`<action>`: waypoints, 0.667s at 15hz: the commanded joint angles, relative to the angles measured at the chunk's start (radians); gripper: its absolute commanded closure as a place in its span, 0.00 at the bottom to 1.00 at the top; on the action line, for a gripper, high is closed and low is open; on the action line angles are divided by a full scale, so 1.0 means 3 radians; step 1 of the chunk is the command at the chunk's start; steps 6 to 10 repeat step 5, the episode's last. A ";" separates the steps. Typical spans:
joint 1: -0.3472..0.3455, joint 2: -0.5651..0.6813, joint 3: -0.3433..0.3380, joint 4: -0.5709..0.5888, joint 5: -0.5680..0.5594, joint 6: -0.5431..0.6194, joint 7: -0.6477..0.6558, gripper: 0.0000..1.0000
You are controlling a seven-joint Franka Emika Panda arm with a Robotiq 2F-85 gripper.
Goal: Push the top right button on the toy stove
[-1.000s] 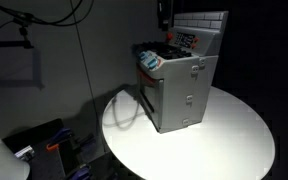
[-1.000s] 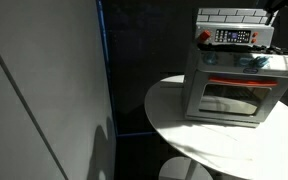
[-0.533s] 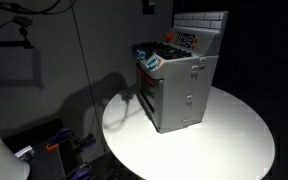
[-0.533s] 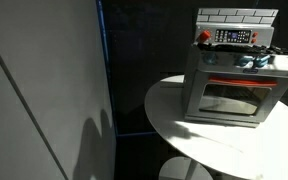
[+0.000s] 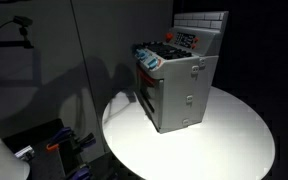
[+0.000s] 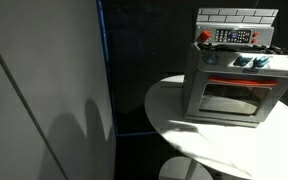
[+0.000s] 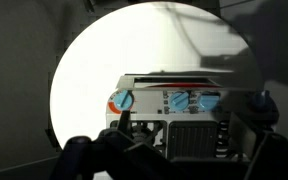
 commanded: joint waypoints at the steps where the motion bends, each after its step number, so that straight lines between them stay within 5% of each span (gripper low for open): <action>1: -0.0038 -0.0033 0.0038 0.0003 0.0014 -0.0035 -0.0033 0.00; 10: -0.0040 -0.0094 0.0045 -0.0045 0.0025 -0.0053 -0.0055 0.00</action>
